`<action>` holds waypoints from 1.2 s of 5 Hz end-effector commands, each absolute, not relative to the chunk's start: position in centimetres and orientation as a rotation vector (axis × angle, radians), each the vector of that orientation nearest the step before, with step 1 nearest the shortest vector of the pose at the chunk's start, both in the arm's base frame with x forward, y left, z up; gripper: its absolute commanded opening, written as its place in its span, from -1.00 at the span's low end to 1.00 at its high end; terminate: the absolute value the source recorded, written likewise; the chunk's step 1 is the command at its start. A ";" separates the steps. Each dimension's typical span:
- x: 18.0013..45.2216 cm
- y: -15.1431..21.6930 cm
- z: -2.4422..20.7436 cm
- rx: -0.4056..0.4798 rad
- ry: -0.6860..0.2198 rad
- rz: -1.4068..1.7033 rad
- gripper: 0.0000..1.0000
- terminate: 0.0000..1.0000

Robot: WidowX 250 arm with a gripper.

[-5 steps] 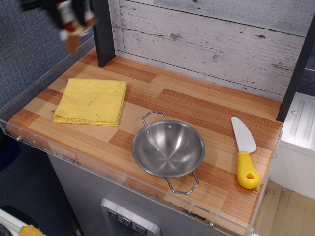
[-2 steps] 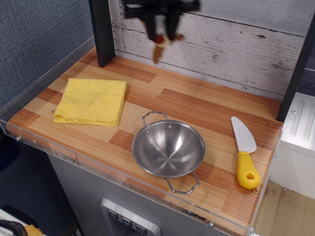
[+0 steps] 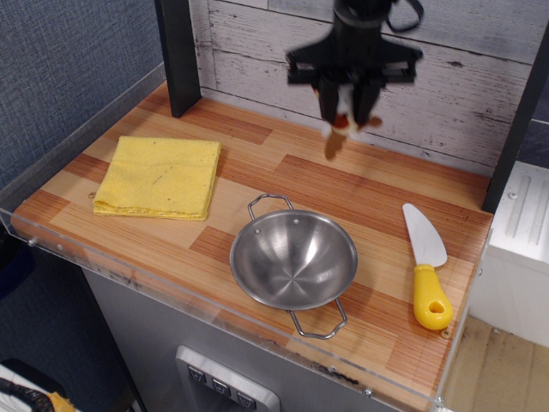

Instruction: Pick up red and white object and place behind bowl.

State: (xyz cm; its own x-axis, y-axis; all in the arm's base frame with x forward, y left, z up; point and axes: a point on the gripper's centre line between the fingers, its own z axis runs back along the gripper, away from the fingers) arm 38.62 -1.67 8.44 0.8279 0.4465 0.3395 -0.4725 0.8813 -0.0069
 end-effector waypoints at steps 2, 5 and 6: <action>36.9 -4.4 5.7 -0.024 -0.297 0.402 -1.00 -1.00; 35.8 -3.1 5.4 -0.018 -0.233 0.502 1.00 -1.00; 35.3 -2.8 5.9 -0.015 -0.248 0.549 1.00 -1.00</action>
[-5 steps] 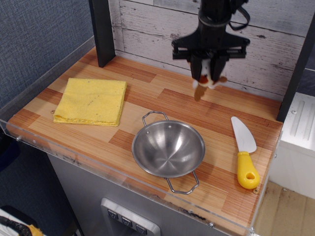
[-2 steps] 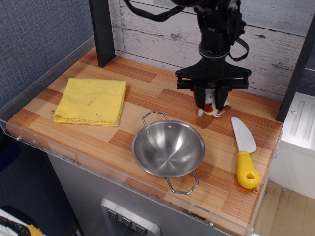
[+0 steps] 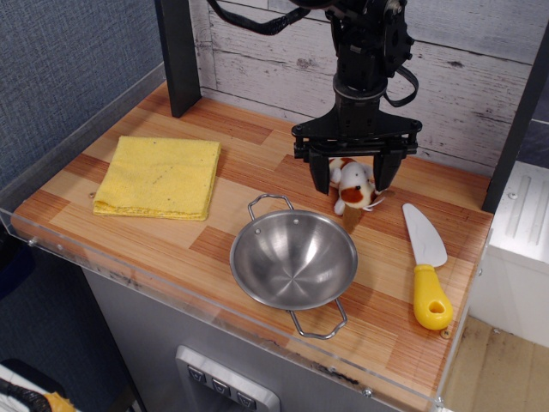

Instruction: Pick up red and white object and place behind bowl.

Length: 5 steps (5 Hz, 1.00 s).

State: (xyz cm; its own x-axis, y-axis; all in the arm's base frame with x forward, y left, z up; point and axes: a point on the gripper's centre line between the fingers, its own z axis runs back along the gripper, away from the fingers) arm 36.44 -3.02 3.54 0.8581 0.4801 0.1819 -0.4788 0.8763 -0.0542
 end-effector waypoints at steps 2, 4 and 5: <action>35.5 -2.6 7.4 -0.012 -0.279 0.540 1.00 -1.00; 35.5 -2.4 11.9 -0.032 -0.363 0.518 1.00 -1.00; 34.8 -1.4 14.4 -0.061 -0.408 0.528 1.00 -1.00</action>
